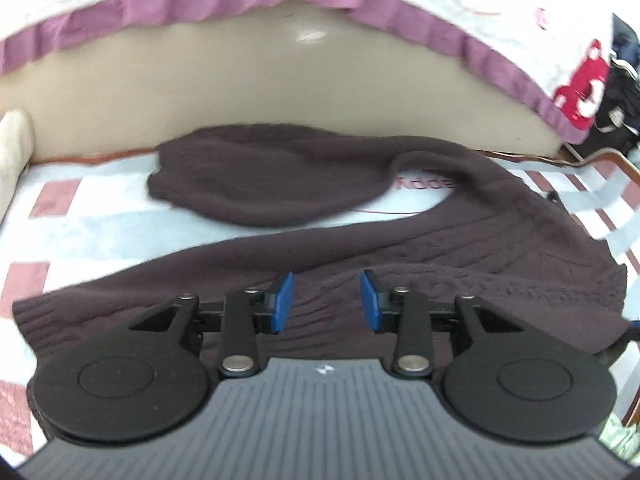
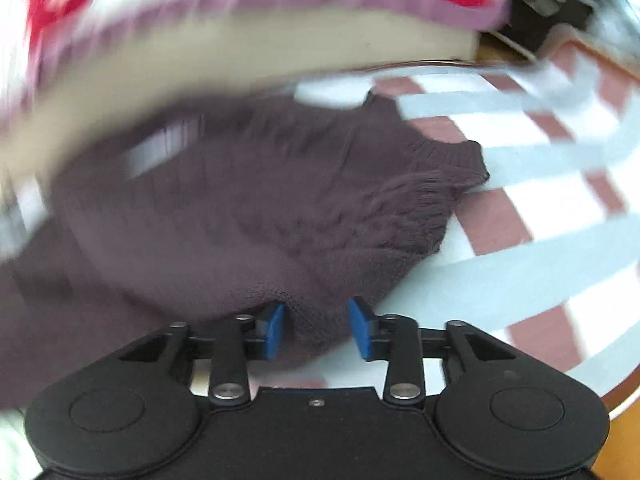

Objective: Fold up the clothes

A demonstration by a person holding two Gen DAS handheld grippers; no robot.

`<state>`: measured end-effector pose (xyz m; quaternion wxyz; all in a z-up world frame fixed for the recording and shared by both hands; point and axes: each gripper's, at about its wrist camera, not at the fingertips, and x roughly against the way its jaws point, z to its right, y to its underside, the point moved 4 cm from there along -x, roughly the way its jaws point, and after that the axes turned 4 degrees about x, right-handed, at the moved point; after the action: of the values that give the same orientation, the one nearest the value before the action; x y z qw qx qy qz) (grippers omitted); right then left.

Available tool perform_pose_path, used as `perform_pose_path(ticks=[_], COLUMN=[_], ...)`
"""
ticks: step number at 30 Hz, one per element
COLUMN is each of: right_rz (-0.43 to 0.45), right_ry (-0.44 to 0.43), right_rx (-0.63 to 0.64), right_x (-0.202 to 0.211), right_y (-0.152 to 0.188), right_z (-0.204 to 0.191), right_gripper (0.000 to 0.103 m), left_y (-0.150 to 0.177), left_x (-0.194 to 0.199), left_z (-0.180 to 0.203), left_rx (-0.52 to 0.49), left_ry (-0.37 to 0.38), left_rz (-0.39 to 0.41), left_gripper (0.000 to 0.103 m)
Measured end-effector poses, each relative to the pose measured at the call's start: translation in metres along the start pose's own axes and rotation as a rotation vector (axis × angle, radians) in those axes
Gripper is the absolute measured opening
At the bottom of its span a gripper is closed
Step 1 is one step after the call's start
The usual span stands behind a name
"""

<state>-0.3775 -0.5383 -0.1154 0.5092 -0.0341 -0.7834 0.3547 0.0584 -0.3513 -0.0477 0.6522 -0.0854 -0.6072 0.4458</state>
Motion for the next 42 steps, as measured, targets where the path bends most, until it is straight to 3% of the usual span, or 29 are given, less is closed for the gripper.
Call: perform_pose_path(ticks=[2,4,7,9,13,16,18,19,20,21,25,27,29,30,34,35,38,39,42], right_rz=[0.014,0.008,-0.011,-0.041,-0.106,-0.128,-0.12,-0.111,-0.106,-0.101,-0.083,-0.093,-0.11,-0.12,-0.16,-0.176,-0.211,-0.201,-0.113], right_ry=[-0.035,-0.018,0.006,-0.02,-0.04,0.023,0.013,-0.034,-0.027,-0.019,0.027,0.125,0.144,0.156,0.173,0.168,0.131,0.091,-0.077], right_rx=[-0.096,-0.061,0.084,0.178,0.322,0.427,0.425,0.389,0.358,0.327,0.219,0.296,0.346,0.356,0.343,0.343,0.347,0.337,0.239], right_x=[0.003,0.004,0.002,-0.002,-0.013,-0.022,-0.032,-0.038,-0.039,-0.039,-0.041,-0.039,-0.037,-0.036,-0.031,-0.031,-0.021,-0.017,0.009], right_y=[0.0,0.002,0.0,0.003,0.017,0.028,0.03,0.029,0.026,0.023,0.015,0.02,0.028,0.032,0.037,0.036,0.033,0.03,0.013], right_z=[0.007,-0.002,-0.028,-0.047,-0.082,-0.093,-0.089,-0.084,-0.079,-0.074,-0.055,-0.055,-0.057,-0.057,-0.062,-0.065,-0.068,-0.068,-0.058], right_gripper=[0.047,0.047,0.047,0.047,0.048,0.053,0.054,0.054,0.053,0.052,0.052,0.048,0.048,0.048,0.048,0.048,0.054,0.054,0.059], left_y=[0.004,0.013,0.022,0.027,0.036,0.039,0.036,0.034,0.032,0.029,0.02,0.015,0.009,0.014,0.048,0.052,0.052,0.05,0.041], left_x=[-0.003,-0.005,-0.011,-0.017,-0.027,-0.037,-0.029,-0.023,-0.017,-0.011,0.014,0.026,0.039,0.035,-0.011,-0.016,-0.016,-0.011,-0.001], left_z=[-0.004,-0.003,-0.001,0.001,0.005,0.005,0.003,0.002,0.0,-0.001,-0.007,-0.01,-0.013,-0.012,-0.003,0.0,0.008,0.008,0.01], left_rx=[0.013,-0.001,-0.012,-0.014,-0.026,-0.052,-0.017,0.006,0.029,0.052,0.143,0.189,0.234,0.217,0.037,0.004,-0.072,-0.094,-0.142], left_ry=[0.004,-0.012,-0.034,-0.049,-0.08,-0.093,-0.042,-0.01,0.022,0.054,0.181,0.244,0.308,0.279,-0.003,-0.042,-0.095,-0.112,-0.135], left_rz=[-0.05,-0.106,-0.157,-0.173,-0.195,-0.174,-0.161,-0.155,-0.148,-0.142,-0.115,-0.101,-0.088,-0.111,-0.284,-0.302,-0.297,-0.279,-0.23], left_gripper=[0.043,0.048,0.053,0.071,0.076,0.079,0.07,0.059,0.018,0.012,0.012,0.012,0.013,0.013,0.016,0.021,0.035,0.041,0.044])
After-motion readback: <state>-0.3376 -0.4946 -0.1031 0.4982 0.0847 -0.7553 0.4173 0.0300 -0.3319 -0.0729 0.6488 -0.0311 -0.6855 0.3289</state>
